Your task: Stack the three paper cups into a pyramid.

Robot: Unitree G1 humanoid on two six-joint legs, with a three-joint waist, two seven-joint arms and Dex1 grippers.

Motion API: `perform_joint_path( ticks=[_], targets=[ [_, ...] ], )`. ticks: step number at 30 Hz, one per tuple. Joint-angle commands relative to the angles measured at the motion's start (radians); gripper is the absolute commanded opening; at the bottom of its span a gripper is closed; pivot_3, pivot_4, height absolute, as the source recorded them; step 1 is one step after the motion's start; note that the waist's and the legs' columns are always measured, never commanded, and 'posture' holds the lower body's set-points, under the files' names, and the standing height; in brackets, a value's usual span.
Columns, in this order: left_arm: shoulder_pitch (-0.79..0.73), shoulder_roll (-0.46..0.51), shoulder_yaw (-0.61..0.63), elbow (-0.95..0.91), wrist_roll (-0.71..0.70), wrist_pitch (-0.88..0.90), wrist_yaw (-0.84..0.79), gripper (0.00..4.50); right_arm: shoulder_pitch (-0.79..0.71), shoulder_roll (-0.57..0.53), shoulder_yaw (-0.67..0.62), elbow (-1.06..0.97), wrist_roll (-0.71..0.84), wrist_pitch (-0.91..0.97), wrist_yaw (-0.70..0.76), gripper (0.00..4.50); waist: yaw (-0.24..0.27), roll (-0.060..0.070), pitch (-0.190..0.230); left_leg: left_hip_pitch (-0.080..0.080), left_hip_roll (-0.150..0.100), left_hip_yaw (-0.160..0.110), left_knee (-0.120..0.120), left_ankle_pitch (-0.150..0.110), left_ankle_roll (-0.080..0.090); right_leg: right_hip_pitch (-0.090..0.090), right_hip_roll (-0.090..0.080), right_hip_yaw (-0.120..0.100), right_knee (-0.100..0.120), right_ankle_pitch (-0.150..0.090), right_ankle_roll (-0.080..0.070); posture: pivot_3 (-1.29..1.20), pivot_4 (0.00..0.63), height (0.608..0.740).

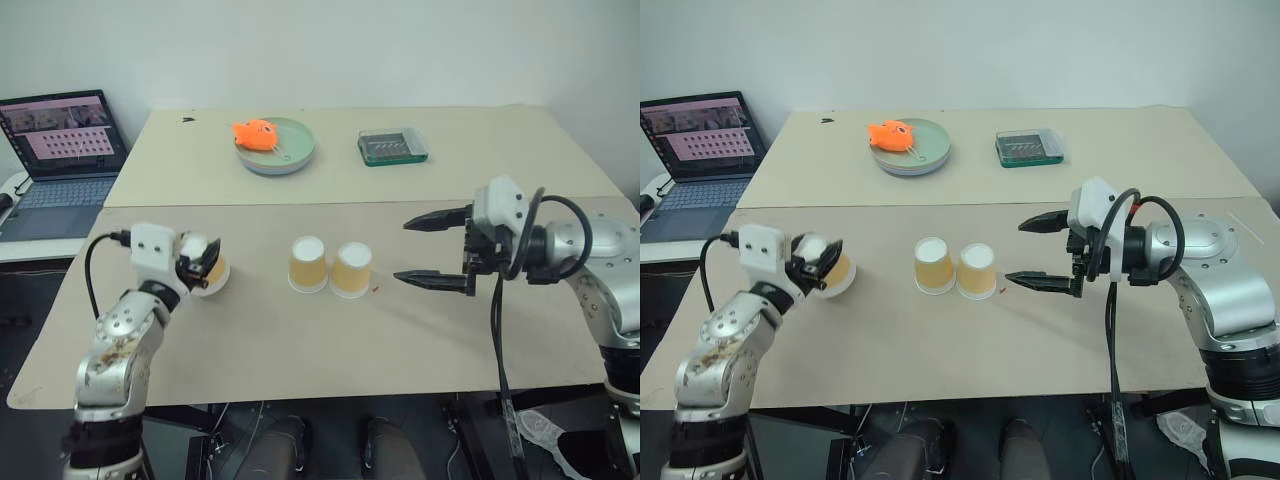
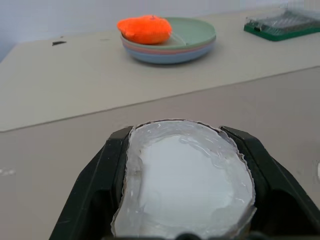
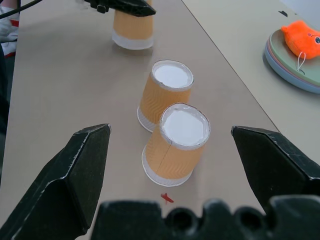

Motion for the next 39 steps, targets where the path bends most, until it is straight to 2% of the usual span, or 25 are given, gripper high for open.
perform_joint_path(
  ticks=[1, 5, 9, 13, 16, 21, 27, 35, 39],
  targets=[
    [-0.198, 0.03, -0.028, 0.063, -0.025, -0.015, -0.065, 2.3, -0.023, -0.002, -0.045, -0.028, 0.003, 0.009, -0.047, 4.5, 0.002, 0.0, 0.0, 0.0, 0.0, 0.0, 0.0, 0.0, 0.0, 0.0, 0.0, 0.0, 0.0, 0.0, 0.0, 0.0, 0.15, 0.74],
    [-0.466, 0.043, -0.065, 0.233, -0.073, -0.01, -0.194, 2.3, -0.007, -0.005, -0.049, -0.047, 0.004, 0.023, -0.083, 4.5, 0.001, -0.002, 0.001, -0.003, 0.0, 0.0, 0.004, 0.0, 0.0, -0.001, 0.001, -0.001, 0.0, 0.001, 0.0, 0.0, 0.15, 0.74],
    [-0.73, 0.043, -0.151, 0.511, -0.083, -0.046, -0.449, 2.3, 0.005, 0.007, -0.036, -0.045, -0.019, 0.018, -0.123, 4.5, -0.003, -0.002, 0.001, -0.004, -0.001, 0.0, 0.006, -0.001, 0.002, -0.001, 0.001, -0.001, 0.001, 0.001, 0.001, 0.0, 0.15, 0.74],
    [-0.906, 0.013, -0.178, 0.694, -0.148, 0.04, -0.65, 2.3, -0.009, 0.018, -0.026, -0.034, -0.037, 0.017, -0.155, 4.5, -0.016, -0.002, 0.001, -0.005, -0.001, 0.0, 0.008, -0.001, 0.003, -0.002, 0.002, -0.001, 0.002, 0.001, 0.001, 0.0, 0.15, 0.74],
    [-1.004, -0.017, -0.242, 0.84, -0.121, 0.036, -0.795, 2.3, -0.012, 0.039, -0.02, -0.03, -0.058, 0.026, -0.199, 4.5, -0.029, -0.002, 0.001, -0.006, -0.001, -0.001, 0.01, -0.001, 0.005, -0.002, 0.002, -0.001, 0.004, 0.001, 0.002, 0.0, 0.15, 0.74],
    [-1.055, -0.049, -0.298, 0.96, -0.068, -0.049, -0.935, 2.3, 0.014, 0.067, -0.018, -0.049, -0.077, 0.036, -0.251, 4.5, -0.035, -0.002, 0.001, -0.006, -0.001, 0.0, 0.012, -0.002, 0.006, -0.002, 0.002, 0.0, 0.004, 0.001, 0.002, 0.0, 0.15, 0.74],
    [-1.051, -0.023, -0.345, 0.952, -0.038, -0.032, -1.084, 2.3, 0.031, 0.078, -0.024, -0.059, -0.084, 0.04, -0.286, 4.5, -0.041, -0.002, 0.002, -0.008, -0.001, 0.0, 0.013, -0.002, 0.007, -0.003, 0.002, 0.0, 0.005, 0.001, 0.002, 0.0, 0.15, 0.74],
    [-1.035, -0.007, -0.353, 0.917, -0.02, -0.002, -1.127, 2.3, 0.033, 0.081, -0.023, -0.043, -0.088, 0.029, -0.288, 4.5, -0.04, -0.002, 0.002, -0.007, -0.001, 0.0, 0.013, -0.002, 0.007, -0.003, 0.002, 0.0, 0.005, 0.001, 0.002, 0.0, 0.15, 0.74],
    [-1.001, 0.007, -0.371, 0.905, 0.019, -0.041, -1.126, 2.3, 0.017, 0.087, -0.012, -0.026, -0.092, 0.021, -0.281, 4.5, -0.041, -0.002, 0.001, -0.007, -0.001, 0.0, 0.013, -0.002, 0.007, -0.003, 0.002, 0.0, 0.005, 0.001, 0.002, 0.0, 0.15, 0.74]
  ],
)
